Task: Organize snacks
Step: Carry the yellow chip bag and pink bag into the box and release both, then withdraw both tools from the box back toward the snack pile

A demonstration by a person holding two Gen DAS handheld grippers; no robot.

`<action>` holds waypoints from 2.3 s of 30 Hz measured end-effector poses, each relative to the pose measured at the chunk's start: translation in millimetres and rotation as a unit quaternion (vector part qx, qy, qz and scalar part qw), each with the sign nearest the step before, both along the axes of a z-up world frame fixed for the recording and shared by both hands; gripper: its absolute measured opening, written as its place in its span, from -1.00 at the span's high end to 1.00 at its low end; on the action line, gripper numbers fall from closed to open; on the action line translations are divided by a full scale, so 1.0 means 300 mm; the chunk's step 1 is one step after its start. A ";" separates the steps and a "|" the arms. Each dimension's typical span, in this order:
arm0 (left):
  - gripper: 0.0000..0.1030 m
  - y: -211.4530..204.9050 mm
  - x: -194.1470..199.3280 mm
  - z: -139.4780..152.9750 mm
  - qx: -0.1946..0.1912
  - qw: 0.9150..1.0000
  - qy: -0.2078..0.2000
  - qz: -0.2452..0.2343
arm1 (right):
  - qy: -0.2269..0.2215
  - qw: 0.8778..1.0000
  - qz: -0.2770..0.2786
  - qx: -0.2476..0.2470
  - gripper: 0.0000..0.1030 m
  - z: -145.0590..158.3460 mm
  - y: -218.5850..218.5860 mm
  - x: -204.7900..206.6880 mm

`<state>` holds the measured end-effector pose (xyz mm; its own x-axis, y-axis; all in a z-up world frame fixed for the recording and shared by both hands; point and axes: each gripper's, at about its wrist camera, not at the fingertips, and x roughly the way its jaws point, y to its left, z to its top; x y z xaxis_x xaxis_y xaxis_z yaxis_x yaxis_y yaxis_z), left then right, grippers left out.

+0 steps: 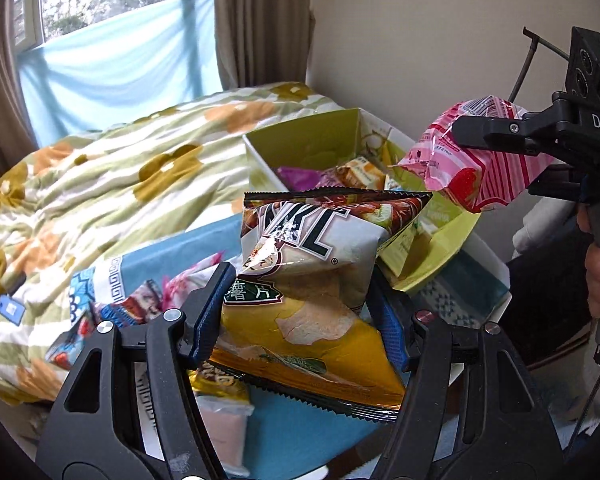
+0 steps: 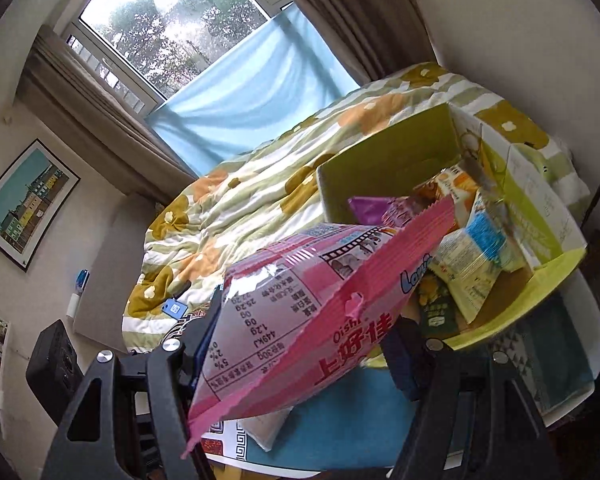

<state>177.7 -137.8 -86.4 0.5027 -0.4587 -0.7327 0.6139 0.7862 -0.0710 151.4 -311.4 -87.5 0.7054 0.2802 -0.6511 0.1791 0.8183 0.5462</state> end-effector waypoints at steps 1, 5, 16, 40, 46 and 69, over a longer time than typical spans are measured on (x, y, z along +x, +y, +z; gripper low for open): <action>-0.21 -0.043 0.005 0.000 -0.004 1.000 0.003 0.001 | -0.004 1.000 -0.003 -0.001 -0.26 0.012 -0.049 0.000; -0.21 -0.203 0.029 -0.015 -0.003 1.000 0.014 0.014 | -0.014 1.000 -0.013 -0.008 -0.27 0.035 -0.233 -0.009; -0.51 -0.430 0.142 -0.082 0.022 0.997 0.057 0.052 | 0.032 0.999 0.000 -0.009 -0.27 -0.038 -0.501 0.019; -0.94 -0.168 0.114 -0.057 -0.016 0.987 0.067 0.144 | 0.135 0.983 0.044 -0.113 -0.29 -0.166 -0.420 0.120; -0.94 -0.151 0.087 -0.093 -0.003 0.983 0.076 0.166 | 0.165 0.979 0.028 -0.120 -0.66 -0.216 -0.404 0.119; -0.94 0.199 -0.111 -0.020 -0.010 0.970 0.033 0.241 | 0.044 0.989 0.008 -0.139 -0.83 -0.102 -0.365 0.012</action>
<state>144.4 -78.0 -92.5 0.6137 -0.1964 -0.7647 0.1694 0.9788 -0.1154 155.1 -421.0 -118.2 0.6390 0.0923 -0.7636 0.2022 0.9377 0.2825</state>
